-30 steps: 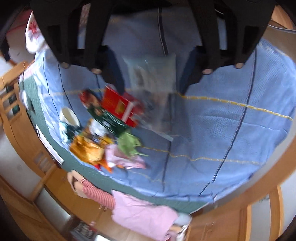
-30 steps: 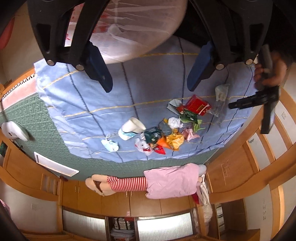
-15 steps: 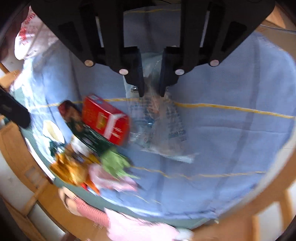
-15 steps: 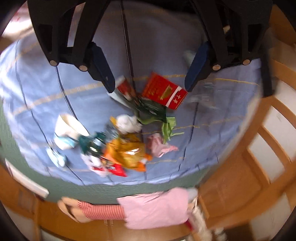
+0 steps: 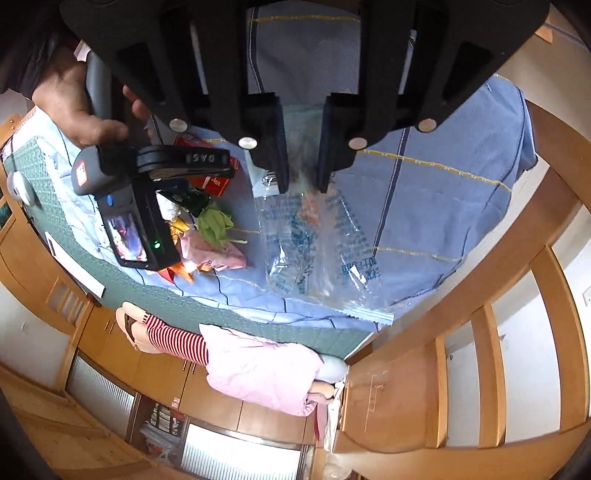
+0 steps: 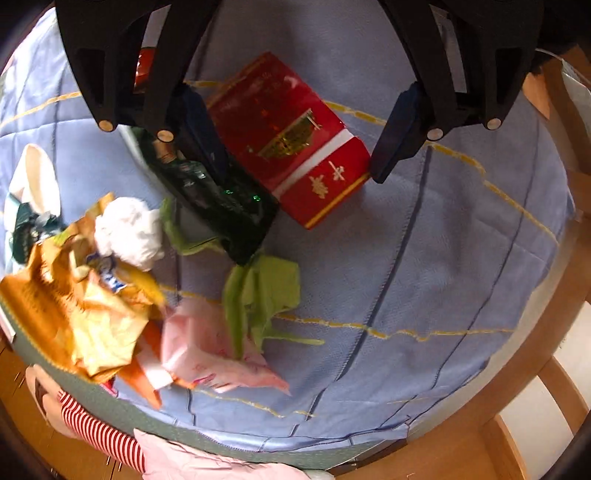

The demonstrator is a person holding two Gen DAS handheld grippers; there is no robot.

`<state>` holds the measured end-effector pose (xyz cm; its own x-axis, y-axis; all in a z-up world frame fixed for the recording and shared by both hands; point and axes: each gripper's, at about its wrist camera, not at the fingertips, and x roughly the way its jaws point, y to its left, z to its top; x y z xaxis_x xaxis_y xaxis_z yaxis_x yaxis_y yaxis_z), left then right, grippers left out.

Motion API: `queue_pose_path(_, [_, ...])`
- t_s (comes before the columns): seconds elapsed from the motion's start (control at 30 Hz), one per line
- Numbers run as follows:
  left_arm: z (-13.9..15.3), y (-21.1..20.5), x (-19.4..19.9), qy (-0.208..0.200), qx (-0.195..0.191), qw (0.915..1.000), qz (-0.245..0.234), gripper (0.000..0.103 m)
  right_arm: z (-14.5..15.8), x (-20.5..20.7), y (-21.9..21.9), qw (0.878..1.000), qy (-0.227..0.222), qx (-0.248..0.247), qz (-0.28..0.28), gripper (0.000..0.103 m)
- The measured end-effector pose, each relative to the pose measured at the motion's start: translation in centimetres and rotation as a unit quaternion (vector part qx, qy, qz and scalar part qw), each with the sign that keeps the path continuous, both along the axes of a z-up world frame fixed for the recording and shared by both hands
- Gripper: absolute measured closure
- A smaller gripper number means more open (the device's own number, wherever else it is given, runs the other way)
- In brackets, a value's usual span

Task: Collect trash
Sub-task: 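Grasp the clear wrapper with the left tool while the right grasps the red pack, then drop the red pack into the wastebasket with the right tool while the left drops the wrapper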

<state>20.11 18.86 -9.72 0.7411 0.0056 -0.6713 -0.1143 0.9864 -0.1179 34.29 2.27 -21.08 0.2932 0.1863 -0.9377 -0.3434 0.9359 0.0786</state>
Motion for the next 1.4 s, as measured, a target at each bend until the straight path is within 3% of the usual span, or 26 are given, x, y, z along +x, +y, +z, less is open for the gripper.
queue_pose_path(0.23, [0.9, 0.2, -1.4, -0.023, 0.025, 0.9994, 0.011, 0.086, -1.3, -2.3, 1.6, 1.0, 0.016, 0.001, 0.021, 0.025])
queue_pose_path(0.3, [0.8, 0.3, -1.3, -0.021, 0.024, 0.9994, 0.012, 0.086, -1.5, -3.0, 1.7, 1.0, 0.002, -0.013, 0.02, 0.032])
queue_pose_path(0.33, [0.8, 0.4, -1.3, -0.019, 0.024, 0.9994, 0.013, 0.086, -1.4, -3.4, 1.8, 1.0, -0.008, -0.021, 0.021, 0.042])
queue_pose_path(0.4, [0.7, 0.6, -1.2, -0.017, 0.021, 0.9995, 0.015, 0.086, -1.0, -4.1, 1.7, 1.0, -0.016, -0.014, 0.02, 0.046])
queue_pose_path(0.47, [0.5, 1.1, -1.0, -0.011, 0.011, 0.9997, 0.02, 0.086, -0.5, -4.7, 1.4, 1.0, -0.017, 0.004, 0.017, 0.046])
queue_pose_path(0.57, [0.1, 1.9, -0.7, -0.003, -0.019, 0.9997, 0.015, 0.086, 1.8, -5.8, 0.7, 0.998, -0.055, 0.011, 0.009, 0.046])
queue_pose_path(0.7, [-0.1, 1.9, -0.5, -0.002, -0.077, 0.9964, -0.034, 0.086, 6.8, -8.6, -2.5, 0.994, -0.091, 0.061, -0.009, 0.046])
queue_pose_path(0.8, [0.0, 0.7, -0.5, -0.007, -0.159, 0.9789, -0.128, 0.086, 10.5, -11.6, -5.8, 0.989, -0.129, 0.064, -0.027, 0.046])
queue_pose_path(0.83, [0.1, 0.3, -0.6, -0.009, -0.169, 0.9744, -0.148, 0.086, 11.5, -12.6, -6.9, 0.988, -0.14, 0.064, -0.033, 0.046])
queue_pose_path(0.97, [0.5, -2.7, -1.3, -0.022, -0.182, 0.9551, -0.232, 0.086, 15.4, -17.7, -13.7, 0.979, -0.18, 0.054, -0.077, 0.046])
queue_pose_path(1.07, [0.3, -5.1, -1.9, -0.025, -0.177, 0.943, -0.281, 0.086, 16.9, -21.7, -19.7, 0.973, -0.185, 0.047, -0.128, 0.046])
queue_pose_path(1.2, [0.2, -7.8, -2.8, -0.022, -0.165, 0.9296, -0.329, 0.086, 15.4, -26.6, -25.0, 0.975, -0.149, 0.004, -0.163, 0.045])
queue_pose_path(1.27, [0.1, -9.2, -3.6, -0.022, -0.168, 0.9165, -0.362, 0.086, 13.0, -28.3, -26.4, 0.98, -0.101, -0.014, -0.172, 0.045])
queue_pose_path(1.3, [0.1, -9.8, -3.9, -0.022, -0.174, 0.9089, -0.378, 0.086, 11.8, -28.7, -26.3, 0.982, -0.08, -0.016, -0.172, 0.042])
queue_pose_path(1.4, [0.0, -13.0, -5.6, -0.019, -0.205, 0.8705, -0.447, 0.086, 9.7, -29.9, -28.4, 0.977, -0.058, -0.017, -0.204, 0.023])
